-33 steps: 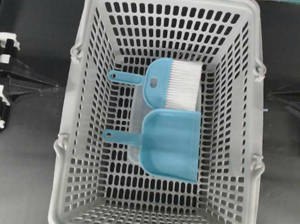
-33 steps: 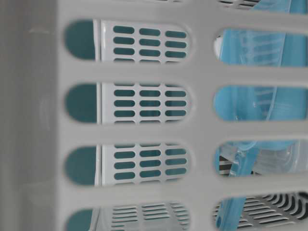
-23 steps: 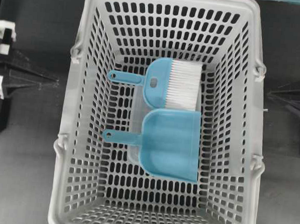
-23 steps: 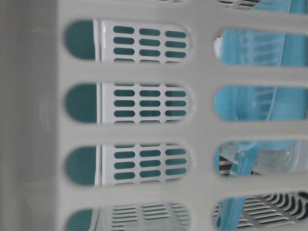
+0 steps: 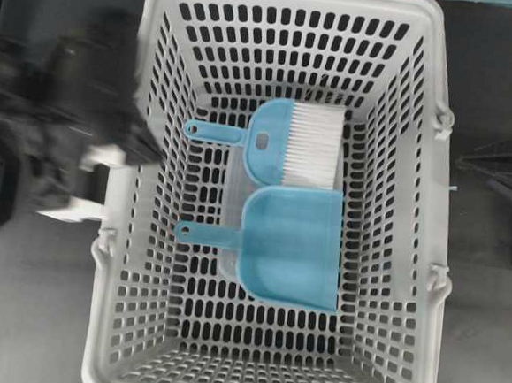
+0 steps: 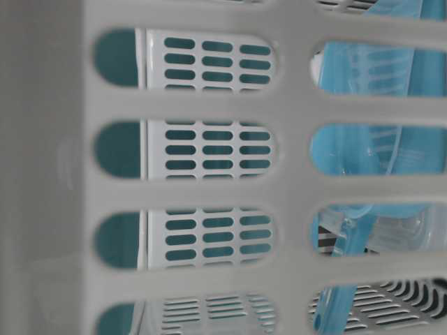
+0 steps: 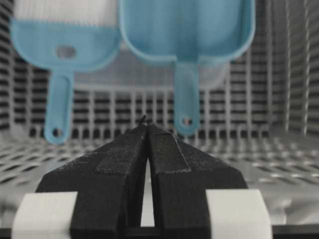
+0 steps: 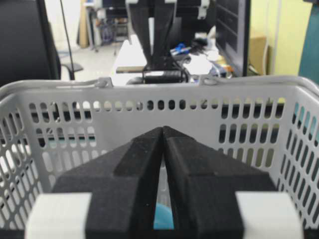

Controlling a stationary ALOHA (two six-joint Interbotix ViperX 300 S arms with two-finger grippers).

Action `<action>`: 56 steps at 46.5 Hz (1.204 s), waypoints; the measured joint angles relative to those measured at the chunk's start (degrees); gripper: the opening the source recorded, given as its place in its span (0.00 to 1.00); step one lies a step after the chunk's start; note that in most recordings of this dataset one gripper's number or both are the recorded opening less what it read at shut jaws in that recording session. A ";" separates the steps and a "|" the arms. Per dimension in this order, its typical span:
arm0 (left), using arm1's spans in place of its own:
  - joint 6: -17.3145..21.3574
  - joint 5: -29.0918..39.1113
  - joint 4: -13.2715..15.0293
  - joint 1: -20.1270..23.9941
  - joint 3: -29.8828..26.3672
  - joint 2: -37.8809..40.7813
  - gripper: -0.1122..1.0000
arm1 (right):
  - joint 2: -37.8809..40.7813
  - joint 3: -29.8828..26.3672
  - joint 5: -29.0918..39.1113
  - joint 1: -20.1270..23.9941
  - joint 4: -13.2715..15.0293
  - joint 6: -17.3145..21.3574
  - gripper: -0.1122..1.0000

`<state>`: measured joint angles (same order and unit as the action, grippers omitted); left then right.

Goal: Pick up the dustpan from the shopping basket with the left arm.
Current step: 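Move the left gripper into the basket over the lower blue dustpan's handle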

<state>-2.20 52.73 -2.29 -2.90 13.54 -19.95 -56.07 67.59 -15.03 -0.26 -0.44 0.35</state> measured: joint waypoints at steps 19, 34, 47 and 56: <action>1.14 14.59 0.00 -3.34 -14.24 21.27 0.17 | -2.46 0.62 1.76 -0.09 0.00 0.00 0.10; 0.26 13.89 0.00 -4.13 -13.10 26.72 0.89 | -2.81 1.23 1.67 0.00 0.00 -0.09 0.10; -0.97 9.32 -0.09 -4.66 -11.43 29.53 0.91 | -2.90 1.58 1.76 0.44 0.00 0.00 0.10; -2.81 7.21 -0.09 -4.92 -7.56 29.79 0.91 | -2.90 1.67 1.76 0.53 0.00 0.00 0.10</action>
<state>-5.01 59.94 -2.37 -7.82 5.98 9.84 -58.97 69.26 -13.27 0.26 -0.44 0.35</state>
